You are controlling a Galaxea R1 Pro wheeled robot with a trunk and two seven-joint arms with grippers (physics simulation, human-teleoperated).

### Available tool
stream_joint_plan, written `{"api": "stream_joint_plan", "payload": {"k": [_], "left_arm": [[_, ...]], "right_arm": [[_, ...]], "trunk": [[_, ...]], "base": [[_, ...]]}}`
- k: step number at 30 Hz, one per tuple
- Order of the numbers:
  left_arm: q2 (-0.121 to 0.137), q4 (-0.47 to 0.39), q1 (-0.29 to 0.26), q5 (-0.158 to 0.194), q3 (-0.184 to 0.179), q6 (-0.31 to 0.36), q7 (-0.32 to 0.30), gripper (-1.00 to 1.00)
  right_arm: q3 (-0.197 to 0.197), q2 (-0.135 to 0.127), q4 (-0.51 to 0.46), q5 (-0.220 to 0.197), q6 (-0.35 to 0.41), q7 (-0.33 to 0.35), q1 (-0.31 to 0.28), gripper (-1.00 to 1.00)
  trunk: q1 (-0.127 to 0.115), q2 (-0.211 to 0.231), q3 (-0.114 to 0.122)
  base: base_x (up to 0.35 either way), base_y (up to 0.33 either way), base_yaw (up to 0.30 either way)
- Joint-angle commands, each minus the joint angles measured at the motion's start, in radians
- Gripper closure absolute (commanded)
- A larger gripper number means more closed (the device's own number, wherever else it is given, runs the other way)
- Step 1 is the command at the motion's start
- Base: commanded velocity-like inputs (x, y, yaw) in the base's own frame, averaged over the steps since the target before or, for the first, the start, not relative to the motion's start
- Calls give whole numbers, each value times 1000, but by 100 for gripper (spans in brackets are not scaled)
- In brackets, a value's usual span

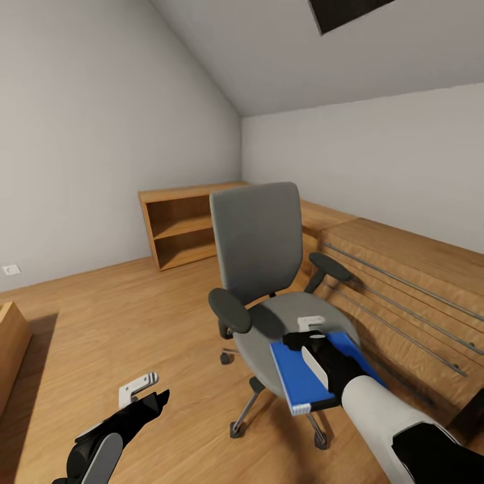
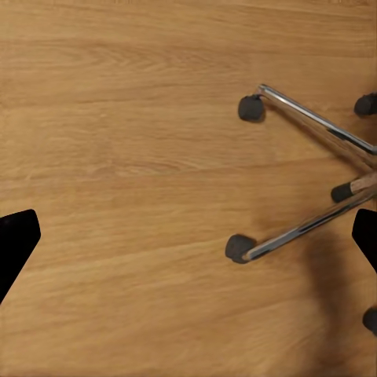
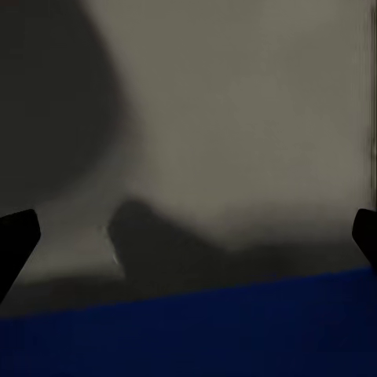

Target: In the bedroom, organize the workspace by keeping the computer under the desk, ensuring the monitor is on the desk, placing the keyboard on the desk next to the monitor, placing the mouse on the desk next to the keyboard, moving the folder from the swivel chair onto the desk next to the mouse, stacking the notebook on top of the folder with the pen on top of the notebook, and positioning the swivel chair next to the desk.

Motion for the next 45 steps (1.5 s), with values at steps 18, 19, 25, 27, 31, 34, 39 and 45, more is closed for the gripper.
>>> {"api": "stream_joint_plan", "payload": {"k": [18, 19, 25, 27, 31, 34, 39, 45], "left_arm": [[-1, -1, -1, 13, -2, 1, 10, -100], [-1, -1, -1, 12, -2, 1, 10, -100], [-1, -1, -1, 13, -2, 1, 10, -100], [-1, 0, -1, 13, -2, 1, 10, -100], [-1, 0, -1, 13, -2, 1, 10, -100], [-1, 0, -1, 13, -2, 1, 10, -100], [-1, 1, -1, 13, -2, 1, 10, -100], [-2, 9, -1, 12, -2, 0, 10, -100]], "right_arm": [[8, -1, -2, -11, 4, -8, -1, -100], [8, -1, -2, -11, 4, -9, -1, -100], [8, -1, -2, -11, 4, -8, -1, -100], [8, -1, -2, -11, 4, -9, -1, -100], [8, -1, -2, -11, 4, -9, -1, -100], [8, -1, -2, -11, 4, -9, -1, -100], [8, -1, -2, -11, 4, -9, -1, -100], [5, -6, -10, -15, 0, -8, -1, -100]], "trunk": [[-27, 49, 21], [-27, 49, 21], [-27, 49, 21], [-27, 49, 21], [-27, 49, 21], [-27, 49, 21], [-27, 49, 21], [-27, 49, 21]], "base": [[0, 0, 0], [0, 0, 0], [0, 0, 0], [0, 0, 0], [0, 0, 0], [0, 0, 0], [0, 0, 0], [0, 0, 0]]}}
